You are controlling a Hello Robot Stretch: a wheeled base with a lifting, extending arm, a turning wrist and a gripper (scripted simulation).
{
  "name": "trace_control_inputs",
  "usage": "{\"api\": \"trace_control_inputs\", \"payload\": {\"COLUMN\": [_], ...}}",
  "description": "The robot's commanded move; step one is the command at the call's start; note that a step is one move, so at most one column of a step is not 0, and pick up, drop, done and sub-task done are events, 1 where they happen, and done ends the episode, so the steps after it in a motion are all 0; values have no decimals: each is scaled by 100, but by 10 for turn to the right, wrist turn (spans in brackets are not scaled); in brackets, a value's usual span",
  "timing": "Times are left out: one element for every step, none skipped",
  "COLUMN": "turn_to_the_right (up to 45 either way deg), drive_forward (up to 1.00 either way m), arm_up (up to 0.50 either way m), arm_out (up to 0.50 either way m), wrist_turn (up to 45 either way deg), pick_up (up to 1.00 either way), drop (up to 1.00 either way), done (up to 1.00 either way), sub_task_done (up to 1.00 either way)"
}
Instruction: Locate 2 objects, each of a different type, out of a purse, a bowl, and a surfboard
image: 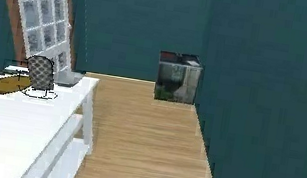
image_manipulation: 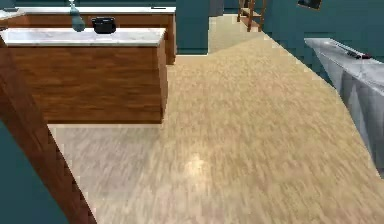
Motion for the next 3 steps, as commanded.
{"api": "trace_control_inputs", "payload": {"turn_to_the_right": [0,-450,0], "drive_forward": [60,0,0], "arm_up": [0,0,0], "arm_out": [0,0,0], "wrist_turn": [0,0,0], "pick_up": [0,0,0], "drop": [0,0,0], "done": [0,0,100], "sub_task_done": [0,0,0]}}
